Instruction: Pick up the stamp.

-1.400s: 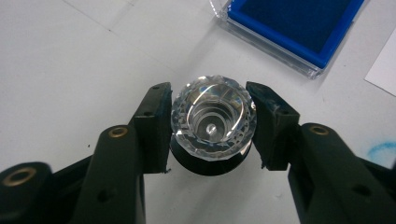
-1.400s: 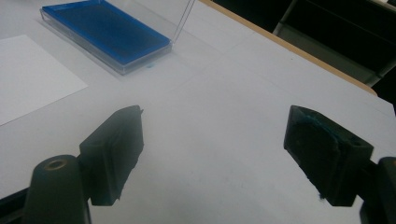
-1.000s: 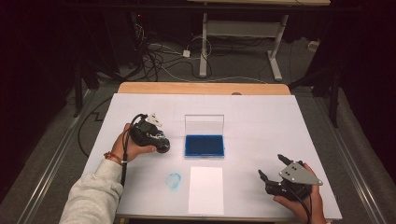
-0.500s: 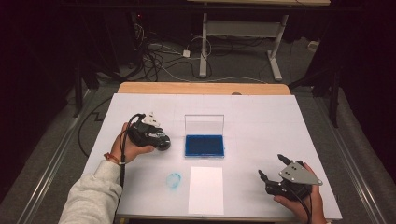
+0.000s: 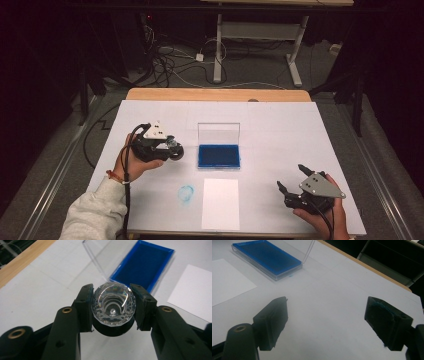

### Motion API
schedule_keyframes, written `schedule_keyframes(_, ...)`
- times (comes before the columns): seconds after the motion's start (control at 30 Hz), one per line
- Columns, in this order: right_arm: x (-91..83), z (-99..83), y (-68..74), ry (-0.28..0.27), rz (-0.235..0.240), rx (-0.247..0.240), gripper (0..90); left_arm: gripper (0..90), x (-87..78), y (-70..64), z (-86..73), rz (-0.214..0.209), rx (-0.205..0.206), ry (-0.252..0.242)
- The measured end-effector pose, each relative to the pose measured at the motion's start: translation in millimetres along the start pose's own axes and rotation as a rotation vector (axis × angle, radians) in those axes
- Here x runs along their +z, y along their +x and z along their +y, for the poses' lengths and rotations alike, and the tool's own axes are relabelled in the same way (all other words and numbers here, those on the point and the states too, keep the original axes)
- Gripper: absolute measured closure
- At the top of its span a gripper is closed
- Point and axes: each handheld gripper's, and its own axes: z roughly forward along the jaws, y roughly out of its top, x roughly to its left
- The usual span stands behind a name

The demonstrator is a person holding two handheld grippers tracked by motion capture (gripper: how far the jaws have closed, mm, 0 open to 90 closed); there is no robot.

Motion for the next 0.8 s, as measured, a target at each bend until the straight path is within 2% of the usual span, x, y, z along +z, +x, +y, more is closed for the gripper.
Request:
schedule_keyframes(0.23,3.8,1.6,-1.4,-0.003,0.008,0.002,19.6,55.1,-4.1,-16.0,4.0,-0.021,0.041,-0.013)
schedule_keyframes(0.3,6.1,3.1,-1.4,-0.003,0.011,0.0,19.5,55.1,-4.7,-19.9,4.7,-0.039,0.046,-0.019)
schedule_keyframes(0.4,7.7,4.1,-1.1,-0.004,0.015,-0.005,19.6,55.1,-5.0,-24.9,6.2,-0.034,0.059,-0.019)
schedule_keyframes(0.47,9.5,4.9,-0.9,-0.003,0.017,-0.008,19.5,55.1,-5.8,-28.4,7.2,-0.016,0.076,-0.02)
schedule_keyframes(0.57,11.2,5.6,0.4,0.003,0.019,-0.009,19.6,55.1,-7.5,-32.5,8.0,-0.02,0.075,-0.04)
schedule_keyframes(0.8,13.6,6.9,1.5,0.003,0.029,-0.017,19.5,55.1,-6.3,-42.9,12.0,-0.054,0.095,-0.045)
